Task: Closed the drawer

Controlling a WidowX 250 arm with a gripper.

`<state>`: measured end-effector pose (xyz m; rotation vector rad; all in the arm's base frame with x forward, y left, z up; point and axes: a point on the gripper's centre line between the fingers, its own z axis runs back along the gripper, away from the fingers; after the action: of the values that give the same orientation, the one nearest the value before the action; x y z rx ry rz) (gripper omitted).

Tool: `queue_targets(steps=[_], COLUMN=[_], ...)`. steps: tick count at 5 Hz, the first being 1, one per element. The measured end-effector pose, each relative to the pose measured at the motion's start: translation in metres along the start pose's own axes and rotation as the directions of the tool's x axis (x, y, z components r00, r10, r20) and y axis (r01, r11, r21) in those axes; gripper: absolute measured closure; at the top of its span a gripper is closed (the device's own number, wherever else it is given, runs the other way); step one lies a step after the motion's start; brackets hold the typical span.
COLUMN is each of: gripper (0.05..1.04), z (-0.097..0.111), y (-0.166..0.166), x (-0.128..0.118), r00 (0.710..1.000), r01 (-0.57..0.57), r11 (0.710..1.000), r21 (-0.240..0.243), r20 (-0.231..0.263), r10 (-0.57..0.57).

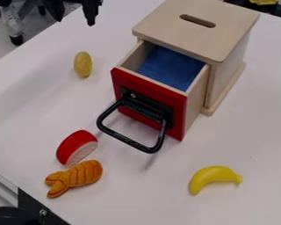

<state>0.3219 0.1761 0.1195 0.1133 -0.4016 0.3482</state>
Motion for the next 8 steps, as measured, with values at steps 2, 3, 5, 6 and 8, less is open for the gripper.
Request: queue_targets(steps=[2,3,5,6,8], gripper=[0.084,0.084,0.084,0.084,0.084], z=[-0.011,0.001,0.041,0.054,0.068], y=[-0.003,0.003,-0.009,-0.025,-0.054], x=[-0.01,-0.012,-0.036,-0.054,-0.092], r00=[0.999,0.999,0.997,0.988,0.962], r01=[-0.03,-0.044,0.064,0.148,0.274], r11=[0.999,0.996,0.993,0.985,0.956], r21=[-0.043,-0.074,-0.099,-0.093,-0.106], r20=[-0.043,-0.019,0.04,0.048,0.038], r10=[0.028,0.042,-0.06,-0.144,-0.271])
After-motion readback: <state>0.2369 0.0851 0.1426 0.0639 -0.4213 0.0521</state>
